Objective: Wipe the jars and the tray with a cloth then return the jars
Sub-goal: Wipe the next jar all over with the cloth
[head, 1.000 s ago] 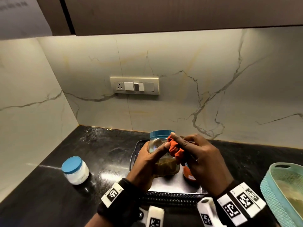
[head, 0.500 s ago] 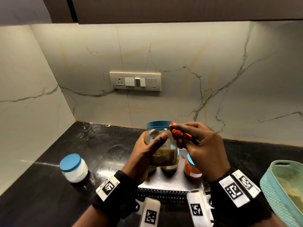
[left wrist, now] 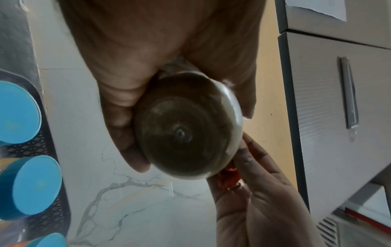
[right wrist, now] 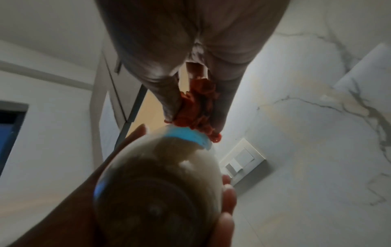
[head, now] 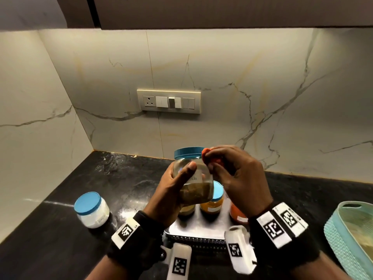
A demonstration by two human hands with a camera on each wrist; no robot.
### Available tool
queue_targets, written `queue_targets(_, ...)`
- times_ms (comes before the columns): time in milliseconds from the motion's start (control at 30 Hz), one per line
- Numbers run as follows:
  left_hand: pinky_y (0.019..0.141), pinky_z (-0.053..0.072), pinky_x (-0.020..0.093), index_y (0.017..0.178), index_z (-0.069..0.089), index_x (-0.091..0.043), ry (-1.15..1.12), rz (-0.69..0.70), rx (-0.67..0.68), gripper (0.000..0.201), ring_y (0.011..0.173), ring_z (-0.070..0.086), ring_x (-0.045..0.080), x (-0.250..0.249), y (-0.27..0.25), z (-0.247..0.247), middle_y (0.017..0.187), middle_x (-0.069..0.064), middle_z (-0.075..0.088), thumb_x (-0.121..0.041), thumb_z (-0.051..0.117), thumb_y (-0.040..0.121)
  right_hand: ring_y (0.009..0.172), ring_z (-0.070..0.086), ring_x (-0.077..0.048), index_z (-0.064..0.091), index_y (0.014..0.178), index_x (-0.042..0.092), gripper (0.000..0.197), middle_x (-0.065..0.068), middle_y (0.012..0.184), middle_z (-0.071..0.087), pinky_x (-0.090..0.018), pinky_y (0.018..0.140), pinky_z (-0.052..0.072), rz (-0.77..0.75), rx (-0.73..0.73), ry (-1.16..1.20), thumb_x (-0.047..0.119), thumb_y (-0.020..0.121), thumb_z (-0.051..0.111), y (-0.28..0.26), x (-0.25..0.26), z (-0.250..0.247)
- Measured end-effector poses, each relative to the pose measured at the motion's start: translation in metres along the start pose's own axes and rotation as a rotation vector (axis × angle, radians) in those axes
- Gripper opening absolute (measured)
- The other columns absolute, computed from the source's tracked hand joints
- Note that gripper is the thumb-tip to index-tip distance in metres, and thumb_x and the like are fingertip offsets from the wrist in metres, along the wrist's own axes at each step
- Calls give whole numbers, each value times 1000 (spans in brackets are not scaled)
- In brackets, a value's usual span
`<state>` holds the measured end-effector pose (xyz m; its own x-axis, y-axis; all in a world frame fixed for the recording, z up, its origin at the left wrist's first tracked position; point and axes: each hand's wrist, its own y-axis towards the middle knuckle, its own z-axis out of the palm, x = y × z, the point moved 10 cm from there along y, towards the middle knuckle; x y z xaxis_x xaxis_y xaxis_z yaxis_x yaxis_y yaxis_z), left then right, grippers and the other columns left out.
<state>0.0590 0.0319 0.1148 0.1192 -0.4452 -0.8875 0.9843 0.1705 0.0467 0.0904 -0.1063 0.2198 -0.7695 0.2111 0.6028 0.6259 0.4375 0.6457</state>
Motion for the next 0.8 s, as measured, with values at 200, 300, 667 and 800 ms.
queue_targets(200,77,62,47,115,70,-20,-29,32,-40,38,99,71,33,-20,3,-15,113,18,71,-40,73,84,115,61,-6,76,100,18,20,6,118,65,-19,95,49,-198,145,-21,6,84,76,-32,27,31)
queue_targets(300,79,60,50,113,73,-23,-14,57,-62,35,100,70,33,-13,2,-18,114,19,71,-41,73,83,111,61,-2,77,99,18,18,7,114,66,-19,93,50,-167,121,-7,8,85,74,-24,12,29)
queue_targets(667,67,53,35,122,58,6,87,137,-117,89,82,61,26,-13,9,-34,97,20,62,-66,78,74,124,56,-23,73,100,18,14,-4,125,62,-35,93,53,-520,345,-369,10,96,61,-46,58,70)
queue_targets(800,79,58,52,132,52,0,47,96,-152,92,99,69,38,-1,4,-34,115,24,66,-61,84,71,111,62,-13,76,98,16,17,3,117,66,-33,90,53,-248,131,-114,4,87,73,-6,25,40)
